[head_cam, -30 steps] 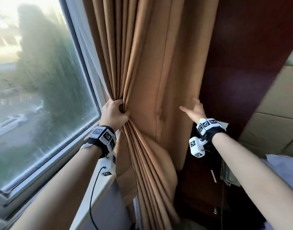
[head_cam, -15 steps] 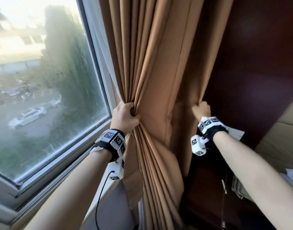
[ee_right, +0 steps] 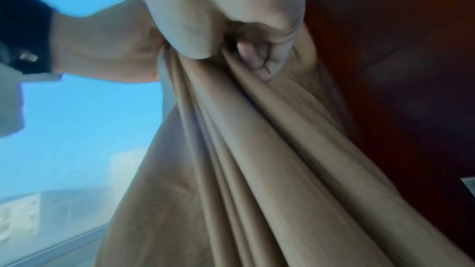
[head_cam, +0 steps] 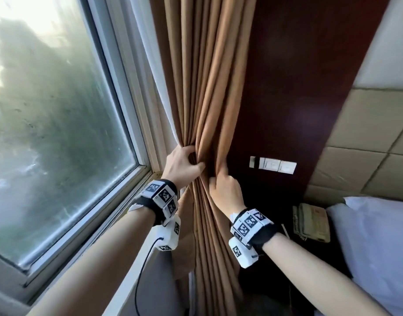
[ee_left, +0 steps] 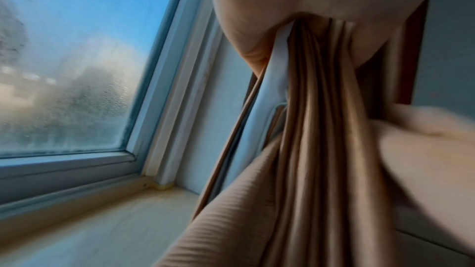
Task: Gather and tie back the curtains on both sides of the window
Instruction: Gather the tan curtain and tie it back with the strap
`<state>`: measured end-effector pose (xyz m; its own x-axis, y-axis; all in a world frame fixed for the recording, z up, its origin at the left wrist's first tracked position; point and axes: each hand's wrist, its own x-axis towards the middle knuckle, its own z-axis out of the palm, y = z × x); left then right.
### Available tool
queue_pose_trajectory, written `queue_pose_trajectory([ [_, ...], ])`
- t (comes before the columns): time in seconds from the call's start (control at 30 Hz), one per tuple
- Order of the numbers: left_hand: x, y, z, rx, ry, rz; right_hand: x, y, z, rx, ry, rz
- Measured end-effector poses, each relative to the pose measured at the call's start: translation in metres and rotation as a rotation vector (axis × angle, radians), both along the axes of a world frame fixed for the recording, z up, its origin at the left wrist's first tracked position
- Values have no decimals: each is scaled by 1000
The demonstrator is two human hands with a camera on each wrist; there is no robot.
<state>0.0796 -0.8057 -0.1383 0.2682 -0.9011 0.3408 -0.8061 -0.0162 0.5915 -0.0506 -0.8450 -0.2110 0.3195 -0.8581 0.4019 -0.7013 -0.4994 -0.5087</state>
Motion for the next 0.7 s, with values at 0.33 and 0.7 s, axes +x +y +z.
queue_pose_trajectory([
  [0.33,-12,29,28,191,-96,12,-2,68,49,-70,384,147],
  [0.7,-16,39,26,209,-229,-127,23,148,5,251,-92,10],
])
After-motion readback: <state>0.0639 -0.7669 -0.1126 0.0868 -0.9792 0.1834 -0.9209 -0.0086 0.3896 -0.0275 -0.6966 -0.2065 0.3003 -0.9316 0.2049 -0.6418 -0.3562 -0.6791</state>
